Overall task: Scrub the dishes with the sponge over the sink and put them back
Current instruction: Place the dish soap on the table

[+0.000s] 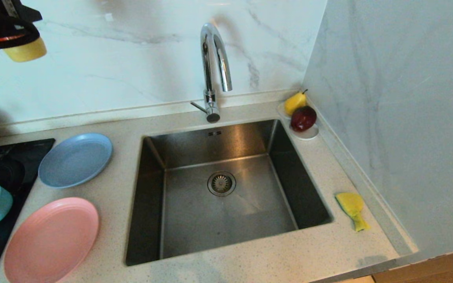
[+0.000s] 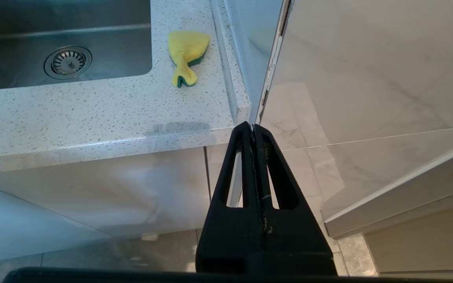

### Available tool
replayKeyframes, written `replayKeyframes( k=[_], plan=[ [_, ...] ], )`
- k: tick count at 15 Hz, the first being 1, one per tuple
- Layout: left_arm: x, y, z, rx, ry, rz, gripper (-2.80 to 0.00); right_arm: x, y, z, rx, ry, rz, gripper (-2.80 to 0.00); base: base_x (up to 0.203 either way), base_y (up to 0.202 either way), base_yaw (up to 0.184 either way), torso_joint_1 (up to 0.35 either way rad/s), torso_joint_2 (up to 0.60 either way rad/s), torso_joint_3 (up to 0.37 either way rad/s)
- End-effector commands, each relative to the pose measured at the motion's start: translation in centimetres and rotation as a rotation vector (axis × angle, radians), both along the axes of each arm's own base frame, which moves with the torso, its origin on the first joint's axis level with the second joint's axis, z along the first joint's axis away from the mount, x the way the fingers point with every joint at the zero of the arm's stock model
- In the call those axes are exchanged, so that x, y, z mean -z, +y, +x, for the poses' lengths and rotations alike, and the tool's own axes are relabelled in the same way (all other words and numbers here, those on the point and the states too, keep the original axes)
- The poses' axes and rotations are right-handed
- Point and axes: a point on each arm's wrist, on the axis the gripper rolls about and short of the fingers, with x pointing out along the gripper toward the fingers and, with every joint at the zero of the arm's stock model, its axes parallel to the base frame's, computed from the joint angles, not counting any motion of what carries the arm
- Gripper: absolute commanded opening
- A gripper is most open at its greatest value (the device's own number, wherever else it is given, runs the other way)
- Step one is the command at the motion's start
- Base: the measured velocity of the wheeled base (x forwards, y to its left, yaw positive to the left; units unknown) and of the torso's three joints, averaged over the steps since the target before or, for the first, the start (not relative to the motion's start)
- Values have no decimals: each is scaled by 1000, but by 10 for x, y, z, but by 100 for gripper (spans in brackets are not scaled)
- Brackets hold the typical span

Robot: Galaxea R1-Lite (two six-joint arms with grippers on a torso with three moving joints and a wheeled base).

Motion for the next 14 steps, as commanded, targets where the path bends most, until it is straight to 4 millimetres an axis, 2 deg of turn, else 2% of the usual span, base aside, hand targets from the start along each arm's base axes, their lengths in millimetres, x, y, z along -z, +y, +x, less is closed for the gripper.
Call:
replayKeyframes(
  k=[1, 4, 7, 11, 14],
  plan=[
    [20, 8, 12, -35, 24, -14, -280, 0, 0, 0, -1, 1, 0, -280, 0, 0, 0, 0, 0, 0],
    [56, 15, 34, -69, 129, -23, -280, 0, 0, 0, -1, 0, 0, -280, 0, 0, 0, 0, 0, 0],
    [83, 18, 64, -141, 189, -64, -280, 0, 0, 0, -1, 0, 0, -280, 0, 0, 0, 0, 0, 0],
    [119, 18, 110, -229, 181, -73, -280, 0, 0, 0, -1, 1, 0, -280, 0, 0, 0, 0, 0, 0],
    [144, 10, 141, -229, 164, -64, -280, 0, 0, 0, -1, 1, 0, -280, 0, 0, 0, 0, 0, 0]
  ],
)
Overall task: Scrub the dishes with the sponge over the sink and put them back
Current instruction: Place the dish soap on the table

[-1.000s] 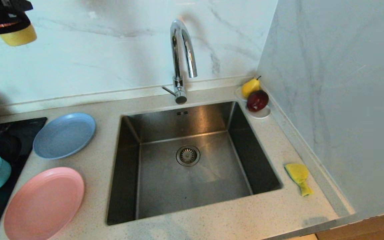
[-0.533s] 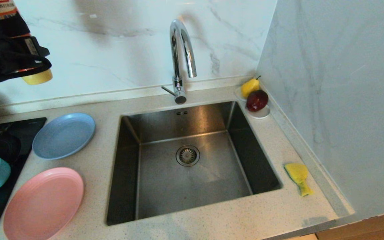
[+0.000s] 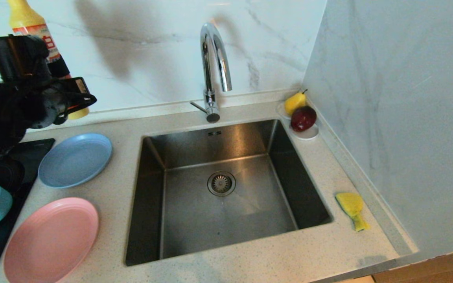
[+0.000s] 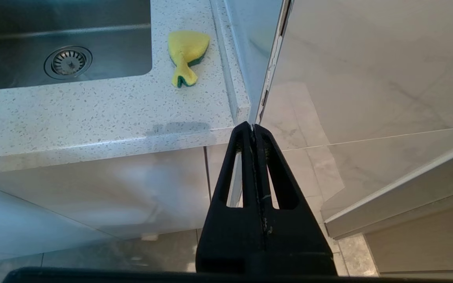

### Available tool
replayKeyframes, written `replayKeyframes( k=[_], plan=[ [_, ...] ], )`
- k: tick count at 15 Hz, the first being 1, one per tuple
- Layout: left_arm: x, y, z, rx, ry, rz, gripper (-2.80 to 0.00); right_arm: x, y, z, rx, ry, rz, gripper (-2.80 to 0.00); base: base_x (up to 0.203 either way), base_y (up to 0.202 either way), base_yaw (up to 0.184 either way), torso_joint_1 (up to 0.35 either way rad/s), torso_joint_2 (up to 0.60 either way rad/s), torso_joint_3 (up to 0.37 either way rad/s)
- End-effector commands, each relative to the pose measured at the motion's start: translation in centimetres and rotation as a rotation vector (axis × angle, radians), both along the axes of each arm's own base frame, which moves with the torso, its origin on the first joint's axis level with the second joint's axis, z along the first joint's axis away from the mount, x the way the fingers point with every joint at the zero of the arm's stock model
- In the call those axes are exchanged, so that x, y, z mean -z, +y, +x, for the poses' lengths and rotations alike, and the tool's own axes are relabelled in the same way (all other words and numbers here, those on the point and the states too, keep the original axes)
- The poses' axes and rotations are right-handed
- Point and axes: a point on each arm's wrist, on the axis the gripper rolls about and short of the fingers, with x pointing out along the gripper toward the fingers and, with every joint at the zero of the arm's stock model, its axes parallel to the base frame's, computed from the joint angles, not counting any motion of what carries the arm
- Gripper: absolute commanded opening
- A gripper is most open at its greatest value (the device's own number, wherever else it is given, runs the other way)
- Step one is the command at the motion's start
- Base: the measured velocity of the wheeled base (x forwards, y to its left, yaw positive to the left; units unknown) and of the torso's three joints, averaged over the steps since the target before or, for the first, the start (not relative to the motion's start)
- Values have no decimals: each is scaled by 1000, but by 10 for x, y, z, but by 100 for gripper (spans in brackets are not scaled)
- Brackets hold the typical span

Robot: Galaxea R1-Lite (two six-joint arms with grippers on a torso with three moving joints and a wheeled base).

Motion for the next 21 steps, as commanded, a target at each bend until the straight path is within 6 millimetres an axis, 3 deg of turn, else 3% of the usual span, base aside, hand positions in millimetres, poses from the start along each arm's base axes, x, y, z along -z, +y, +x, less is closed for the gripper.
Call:
replayKeyframes(
  k=[1, 7, 13, 21],
  plan=[
    [34, -8, 34, 12, 48, 2, -280, 0, 0, 0, -1, 1, 0, -280, 0, 0, 0, 0, 0, 0],
    [63, -27, 82, -70, -5, -6, -280, 0, 0, 0, -1, 1, 0, -280, 0, 0, 0, 0, 0, 0],
    [91, -31, 128, -123, -50, 8, -280, 0, 0, 0, -1, 1, 0, -280, 0, 0, 0, 0, 0, 0],
    [102, -33, 154, -184, -108, 1, -280, 0, 0, 0, -1, 1, 0, -280, 0, 0, 0, 0, 0, 0]
  ],
)
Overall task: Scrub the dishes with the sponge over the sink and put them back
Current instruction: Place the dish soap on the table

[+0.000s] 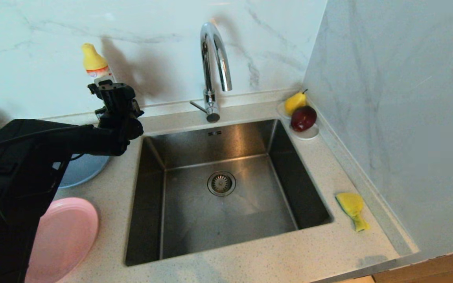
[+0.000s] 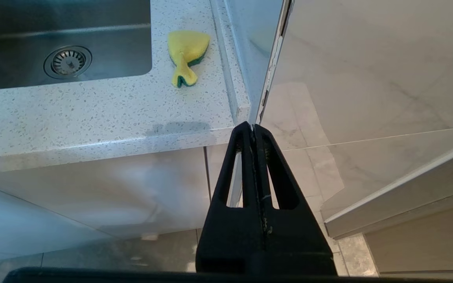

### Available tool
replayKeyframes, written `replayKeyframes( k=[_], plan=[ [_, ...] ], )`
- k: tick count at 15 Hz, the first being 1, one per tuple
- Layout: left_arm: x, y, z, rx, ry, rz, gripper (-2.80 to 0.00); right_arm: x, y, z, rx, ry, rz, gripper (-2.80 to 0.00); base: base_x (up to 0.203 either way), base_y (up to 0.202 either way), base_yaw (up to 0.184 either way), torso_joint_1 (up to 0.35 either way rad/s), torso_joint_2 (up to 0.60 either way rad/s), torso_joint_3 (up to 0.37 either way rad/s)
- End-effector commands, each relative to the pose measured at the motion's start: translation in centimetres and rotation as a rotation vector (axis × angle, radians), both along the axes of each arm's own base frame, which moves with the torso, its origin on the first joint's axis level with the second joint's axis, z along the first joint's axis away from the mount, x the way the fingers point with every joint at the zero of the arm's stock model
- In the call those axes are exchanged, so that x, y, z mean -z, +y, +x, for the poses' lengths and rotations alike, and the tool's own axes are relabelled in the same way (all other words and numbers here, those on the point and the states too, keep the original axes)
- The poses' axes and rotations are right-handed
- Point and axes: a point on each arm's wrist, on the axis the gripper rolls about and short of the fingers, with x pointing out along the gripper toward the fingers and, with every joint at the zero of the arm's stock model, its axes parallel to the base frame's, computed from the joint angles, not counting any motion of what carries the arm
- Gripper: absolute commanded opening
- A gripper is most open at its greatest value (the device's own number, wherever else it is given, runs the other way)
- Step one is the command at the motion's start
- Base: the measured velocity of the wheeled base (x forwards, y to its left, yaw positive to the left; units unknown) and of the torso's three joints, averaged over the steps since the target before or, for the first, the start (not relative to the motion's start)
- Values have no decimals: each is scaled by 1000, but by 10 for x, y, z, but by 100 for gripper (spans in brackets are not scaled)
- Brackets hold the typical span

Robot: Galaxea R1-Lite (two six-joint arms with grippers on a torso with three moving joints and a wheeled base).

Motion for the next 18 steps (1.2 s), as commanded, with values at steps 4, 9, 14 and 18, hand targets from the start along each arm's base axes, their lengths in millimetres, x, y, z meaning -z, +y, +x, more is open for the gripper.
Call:
replayKeyframes(
  k=[4, 9, 14, 18],
  plan=[
    [21, -6, 10, 4, 29, 4, -280, 0, 0, 0, -1, 1, 0, -280, 0, 0, 0, 0, 0, 0],
    [28, -6, 13, 1, 26, 5, -280, 0, 0, 0, -1, 1, 0, -280, 0, 0, 0, 0, 0, 0],
    [27, -3, 14, 0, 13, 4, -280, 0, 0, 0, -1, 1, 0, -280, 0, 0, 0, 0, 0, 0],
    [34, -4, 16, 0, 16, -3, -280, 0, 0, 0, -1, 1, 0, -280, 0, 0, 0, 0, 0, 0]
  ],
)
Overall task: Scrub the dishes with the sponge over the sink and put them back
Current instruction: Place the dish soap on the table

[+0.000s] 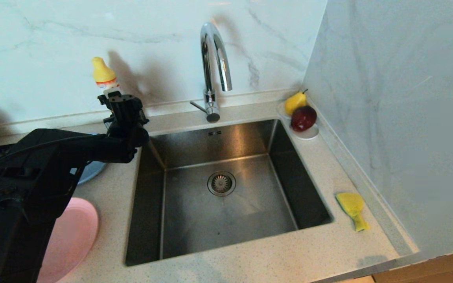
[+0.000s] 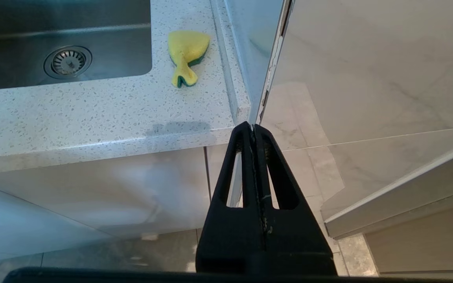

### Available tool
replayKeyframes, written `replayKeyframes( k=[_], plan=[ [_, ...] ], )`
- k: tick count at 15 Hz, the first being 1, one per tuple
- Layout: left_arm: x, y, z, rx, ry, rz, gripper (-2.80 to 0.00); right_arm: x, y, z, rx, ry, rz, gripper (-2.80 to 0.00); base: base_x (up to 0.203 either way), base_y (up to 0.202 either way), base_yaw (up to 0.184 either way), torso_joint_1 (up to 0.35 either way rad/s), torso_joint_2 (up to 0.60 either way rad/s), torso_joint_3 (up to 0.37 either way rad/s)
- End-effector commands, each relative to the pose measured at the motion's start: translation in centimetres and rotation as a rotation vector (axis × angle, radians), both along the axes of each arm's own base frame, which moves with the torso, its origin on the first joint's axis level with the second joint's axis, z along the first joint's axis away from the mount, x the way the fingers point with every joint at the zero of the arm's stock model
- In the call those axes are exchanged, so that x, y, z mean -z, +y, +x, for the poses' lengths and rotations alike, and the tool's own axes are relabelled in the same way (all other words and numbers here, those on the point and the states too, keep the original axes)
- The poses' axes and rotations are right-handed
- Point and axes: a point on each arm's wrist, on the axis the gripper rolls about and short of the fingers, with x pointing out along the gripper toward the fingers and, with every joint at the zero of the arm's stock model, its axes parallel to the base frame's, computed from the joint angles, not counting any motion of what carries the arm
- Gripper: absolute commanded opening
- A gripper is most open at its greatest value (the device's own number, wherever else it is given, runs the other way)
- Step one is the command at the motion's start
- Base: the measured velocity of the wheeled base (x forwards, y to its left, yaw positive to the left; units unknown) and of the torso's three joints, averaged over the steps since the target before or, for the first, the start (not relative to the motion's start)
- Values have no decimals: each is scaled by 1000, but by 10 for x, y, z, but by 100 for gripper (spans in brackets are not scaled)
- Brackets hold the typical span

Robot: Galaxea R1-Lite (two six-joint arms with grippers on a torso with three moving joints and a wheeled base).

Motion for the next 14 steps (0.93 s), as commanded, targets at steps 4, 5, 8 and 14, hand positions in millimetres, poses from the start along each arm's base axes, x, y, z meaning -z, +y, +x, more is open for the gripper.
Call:
replayKeyframes(
  k=[4, 5, 8, 14],
  plan=[
    [8, -1, 2, -1, 14, 5, -280, 0, 0, 0, -1, 0, 0, -280, 0, 0, 0, 0, 0, 0],
    [8, -2, 2, 0, 13, 4, -280, 0, 0, 0, -1, 1, 0, -280, 0, 0, 0, 0, 0, 0],
    [6, -1, 2, -2, -12, 6, -280, 0, 0, 0, -1, 0, 0, -280, 0, 0, 0, 0, 0, 0],
    [9, 0, 4, -7, -77, -6, -280, 0, 0, 0, -1, 1, 0, -280, 0, 0, 0, 0, 0, 0]
  ],
)
